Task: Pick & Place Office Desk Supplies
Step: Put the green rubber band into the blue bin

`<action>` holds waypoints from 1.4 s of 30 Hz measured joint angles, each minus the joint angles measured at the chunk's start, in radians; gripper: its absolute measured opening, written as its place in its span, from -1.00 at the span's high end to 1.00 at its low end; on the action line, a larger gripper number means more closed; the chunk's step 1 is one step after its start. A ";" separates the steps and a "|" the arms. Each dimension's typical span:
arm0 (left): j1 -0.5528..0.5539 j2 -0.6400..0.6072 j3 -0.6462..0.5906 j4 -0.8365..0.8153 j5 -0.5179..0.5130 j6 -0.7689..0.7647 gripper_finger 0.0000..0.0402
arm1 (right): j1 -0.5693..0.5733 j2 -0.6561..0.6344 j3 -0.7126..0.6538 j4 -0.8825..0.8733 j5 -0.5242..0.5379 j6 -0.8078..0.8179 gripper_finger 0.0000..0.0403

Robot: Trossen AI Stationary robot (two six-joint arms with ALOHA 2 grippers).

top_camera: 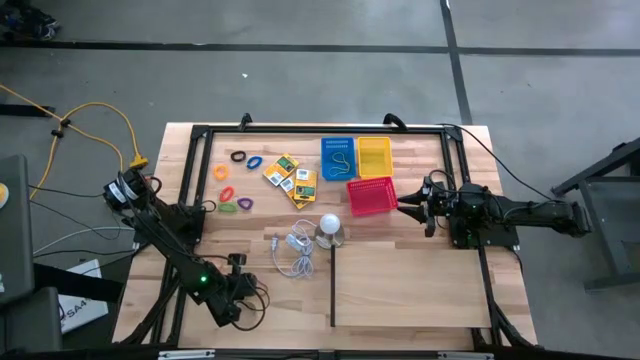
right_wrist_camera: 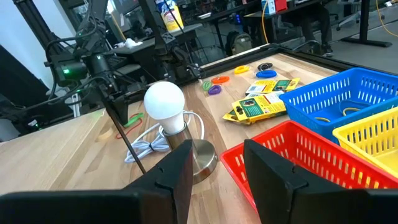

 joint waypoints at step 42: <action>0.054 -0.001 0.001 0.000 0.139 0.031 0.93 | 0.000 0.000 0.000 0.000 0.000 0.000 0.35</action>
